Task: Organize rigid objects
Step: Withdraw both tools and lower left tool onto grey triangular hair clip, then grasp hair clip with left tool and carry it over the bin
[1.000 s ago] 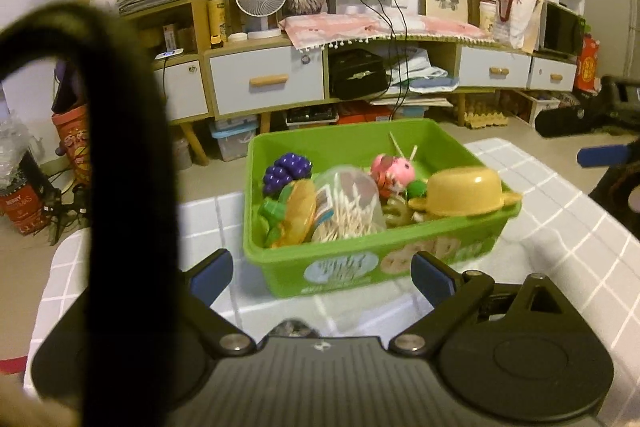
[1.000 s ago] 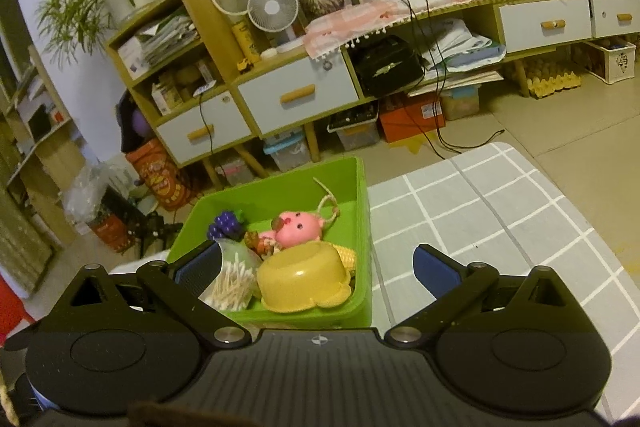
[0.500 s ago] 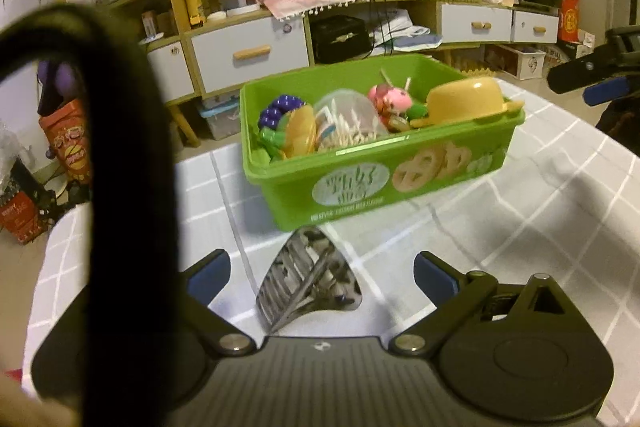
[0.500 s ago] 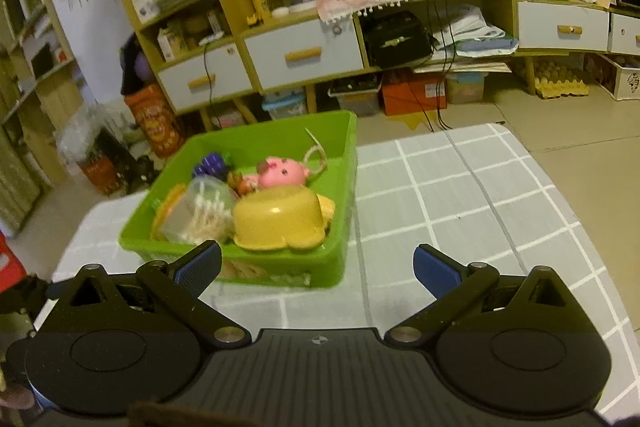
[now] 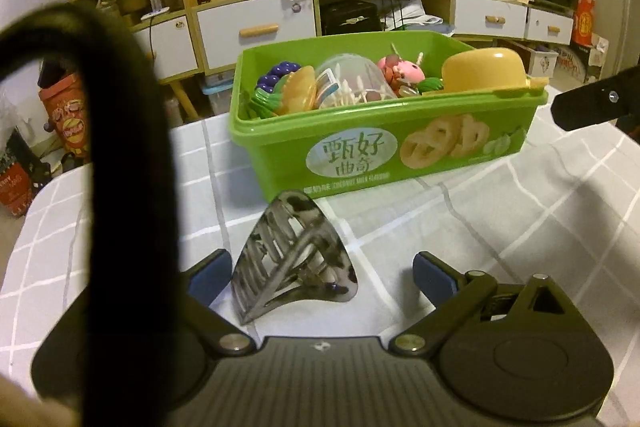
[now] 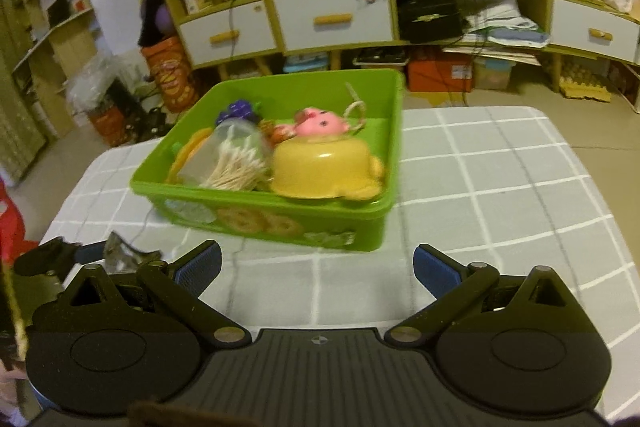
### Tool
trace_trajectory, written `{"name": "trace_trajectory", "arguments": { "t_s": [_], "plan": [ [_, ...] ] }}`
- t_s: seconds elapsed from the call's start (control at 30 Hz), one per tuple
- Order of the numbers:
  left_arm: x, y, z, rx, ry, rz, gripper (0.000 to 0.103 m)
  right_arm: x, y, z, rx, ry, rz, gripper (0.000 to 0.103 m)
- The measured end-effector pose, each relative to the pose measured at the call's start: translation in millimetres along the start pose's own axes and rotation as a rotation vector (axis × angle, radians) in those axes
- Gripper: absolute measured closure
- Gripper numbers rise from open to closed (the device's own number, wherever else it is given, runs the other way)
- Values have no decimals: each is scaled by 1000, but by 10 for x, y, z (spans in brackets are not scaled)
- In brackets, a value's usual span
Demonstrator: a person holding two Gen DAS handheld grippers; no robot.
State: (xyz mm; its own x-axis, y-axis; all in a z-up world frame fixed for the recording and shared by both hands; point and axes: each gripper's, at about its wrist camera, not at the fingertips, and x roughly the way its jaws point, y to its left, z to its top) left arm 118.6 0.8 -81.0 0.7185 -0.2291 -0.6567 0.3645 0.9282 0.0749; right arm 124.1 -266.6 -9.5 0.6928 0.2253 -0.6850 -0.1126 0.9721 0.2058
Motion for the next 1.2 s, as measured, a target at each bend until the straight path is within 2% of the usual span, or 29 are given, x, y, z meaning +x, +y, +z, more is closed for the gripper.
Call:
{"name": "trace_trajectory", "arguments": {
  "t_s": [0.07, 0.17, 0.2, 0.23, 0.53, 0.63, 0.93, 1.2],
  "plan": [
    [3, 2, -3, 2, -8, 6, 35, 43, 60, -17, -14, 11, 9, 2],
    [3, 31, 0, -7, -17, 8, 52, 104, 139, -44, -32, 27, 16, 2],
    [5, 41, 2, -11, -18, 9, 64, 118, 161, -52, -37, 32, 18, 2],
    [8, 50, 5, -12, -18, 11, 70, 123, 179, -58, -43, 35, 22, 2],
    [-30, 4, 16, -12, -23, -16, 71, 187, 217, -104, -33, 74, 40, 2],
    [-59, -61, 57, -12, -28, -26, 74, 188, 222, -97, -19, 80, 56, 2],
    [-253, -311, 272, -21, -96, -89, 74, 98, 199, -21, 4, 66, 104, 2],
    [-347, -405, 531, -32, -172, -101, 74, 11, 63, 93, 57, 18, 123, 4]
  ]
}}
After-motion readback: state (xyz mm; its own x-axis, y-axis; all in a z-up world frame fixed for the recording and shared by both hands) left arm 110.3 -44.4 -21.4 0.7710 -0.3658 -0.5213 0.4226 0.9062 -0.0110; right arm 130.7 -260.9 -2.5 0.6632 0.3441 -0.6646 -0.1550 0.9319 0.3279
